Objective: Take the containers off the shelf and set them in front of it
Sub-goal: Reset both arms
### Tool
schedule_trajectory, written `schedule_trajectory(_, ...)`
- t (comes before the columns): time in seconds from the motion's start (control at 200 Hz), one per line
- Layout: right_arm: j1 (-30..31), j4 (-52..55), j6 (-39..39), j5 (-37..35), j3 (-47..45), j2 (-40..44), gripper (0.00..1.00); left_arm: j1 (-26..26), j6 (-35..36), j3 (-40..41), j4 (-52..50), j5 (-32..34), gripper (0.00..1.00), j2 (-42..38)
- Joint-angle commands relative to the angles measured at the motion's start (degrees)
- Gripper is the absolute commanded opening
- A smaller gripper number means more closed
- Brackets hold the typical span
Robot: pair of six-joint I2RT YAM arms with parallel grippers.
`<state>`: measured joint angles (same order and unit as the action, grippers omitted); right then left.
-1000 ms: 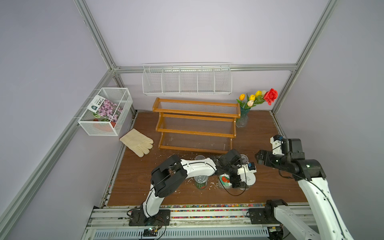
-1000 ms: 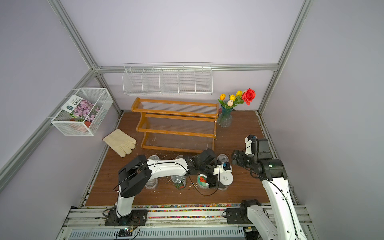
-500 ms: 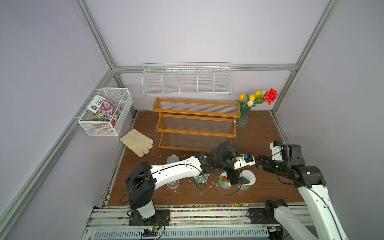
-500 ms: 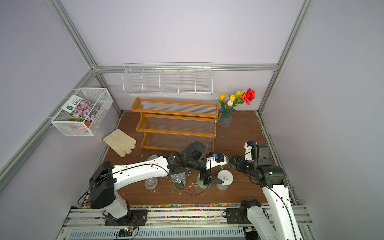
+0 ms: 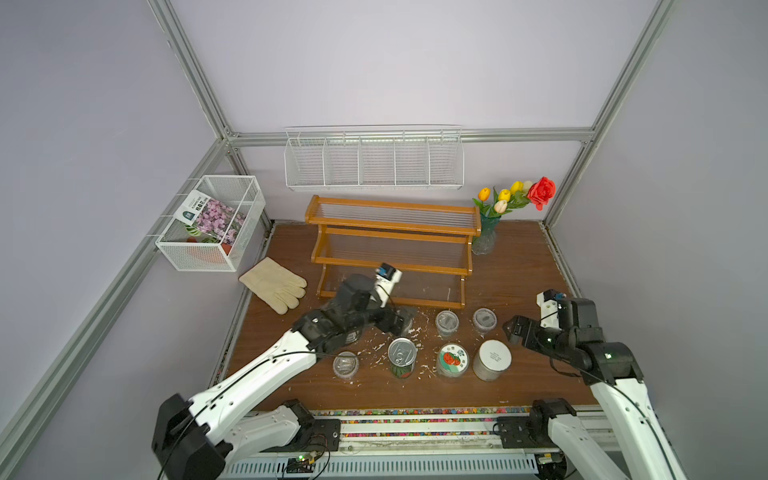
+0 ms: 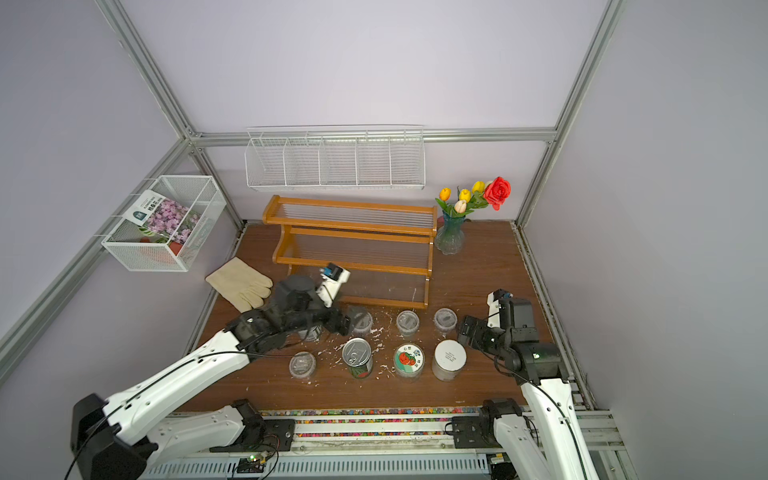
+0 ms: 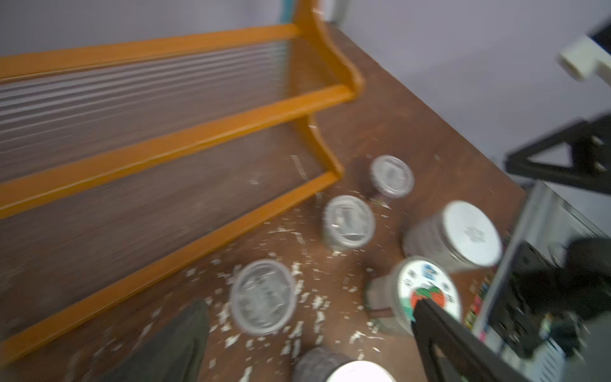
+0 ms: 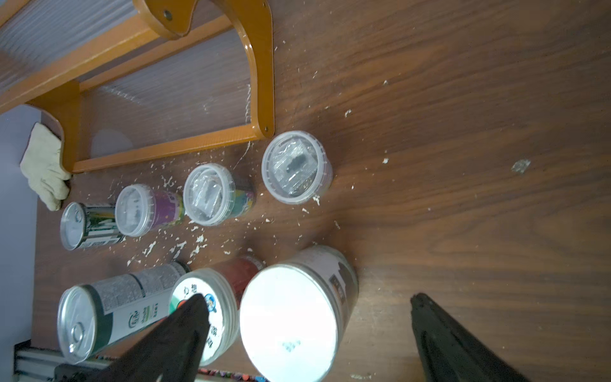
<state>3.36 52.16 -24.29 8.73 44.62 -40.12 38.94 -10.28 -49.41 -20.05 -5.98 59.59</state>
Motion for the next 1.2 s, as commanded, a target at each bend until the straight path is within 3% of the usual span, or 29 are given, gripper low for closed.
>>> schedule_trajectory(0.0,0.1,-10.3,2.4,-6.5,-2.3,0.1,0.98,-12.3,-5.4,4.9,-2.2,4.4,1.0,-5.7)
schedule_trajectory(0.185,-2.0,-24.8,6.6,-14.2,-5.2,-4.3,0.98,-35.2,-5.4,11.8,2.2,3.2,0.99,-9.7)
schedule_trajectory(0.315,-3.4,-36.1,10.2,-17.0,-9.6,-8.2,0.98,-41.7,-6.0,16.6,9.2,5.9,0.99,-6.0)
schedule_trajectory(0.54,-4.9,-59.0,12.9,-19.1,-20.2,-14.9,0.98,-42.2,-8.2,21.8,25.0,18.1,1.0,0.7)
schedule_trajectory(0.655,-5.1,-68.9,13.8,-19.4,-23.4,-19.0,0.98,-42.2,-9.3,24.4,34.0,21.1,1.0,5.6)
schedule_trajectory(0.965,-5.0,-87.2,16.3,-18.2,-26.8,-29.7,0.98,-42.1,1.8,31.0,56.2,17.6,1.0,11.3)
schedule_trajectory(1.195,-5.1,-92.9,15.3,-16.6,-25.2,-35.3,0.98,-42.1,4.1,29.3,57.8,13.5,1.0,14.3)
